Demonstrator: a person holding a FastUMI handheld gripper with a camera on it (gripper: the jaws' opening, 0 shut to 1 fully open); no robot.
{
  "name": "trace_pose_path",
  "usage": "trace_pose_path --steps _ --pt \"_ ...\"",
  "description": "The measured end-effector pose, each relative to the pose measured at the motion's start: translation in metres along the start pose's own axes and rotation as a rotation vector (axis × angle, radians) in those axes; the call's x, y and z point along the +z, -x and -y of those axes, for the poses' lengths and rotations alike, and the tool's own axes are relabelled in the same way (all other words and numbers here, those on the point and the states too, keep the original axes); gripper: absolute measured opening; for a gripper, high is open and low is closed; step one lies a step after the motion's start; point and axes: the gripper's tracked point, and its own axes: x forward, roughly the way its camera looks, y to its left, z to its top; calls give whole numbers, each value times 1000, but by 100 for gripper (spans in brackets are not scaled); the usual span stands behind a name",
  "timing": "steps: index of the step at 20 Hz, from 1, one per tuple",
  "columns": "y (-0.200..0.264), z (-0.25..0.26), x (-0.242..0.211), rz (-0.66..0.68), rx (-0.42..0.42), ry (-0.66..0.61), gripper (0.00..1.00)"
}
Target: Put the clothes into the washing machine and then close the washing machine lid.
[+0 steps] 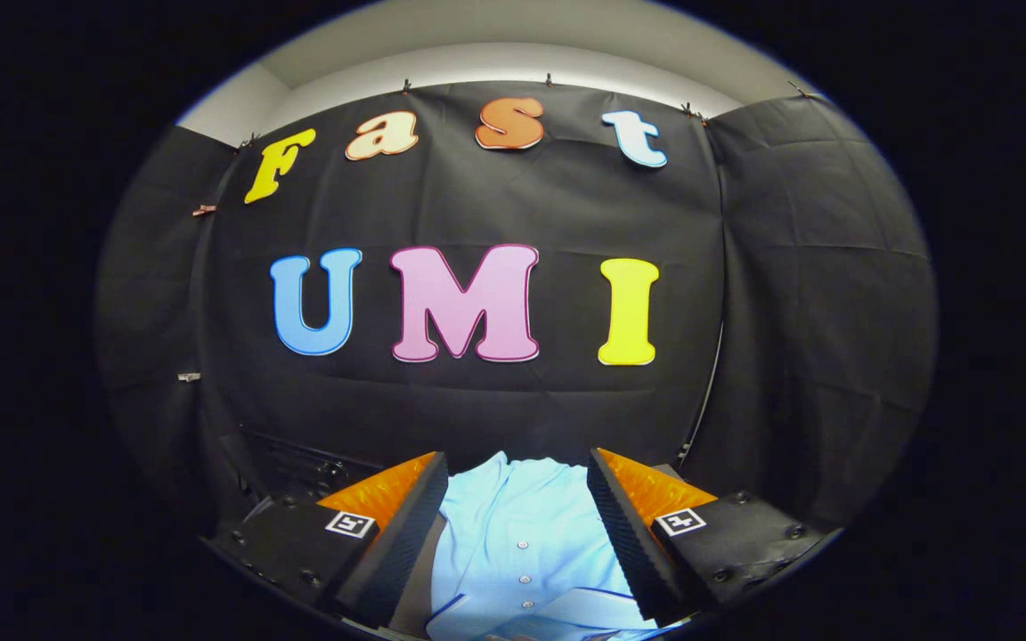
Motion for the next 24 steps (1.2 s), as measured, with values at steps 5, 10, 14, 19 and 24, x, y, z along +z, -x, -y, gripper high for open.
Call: trace_pose_path --steps 5,10,14,19,24 --pt "-38 10 -43 -150 -30 1 99" --pt "-58 21 -78 -261 -70 6 99" --pt "-64 22 -103 -367 -75 16 99" --pt "-68 22 -116 -438 -87 40 99" --pt "-71 23 -133 -520 -110 51 98"
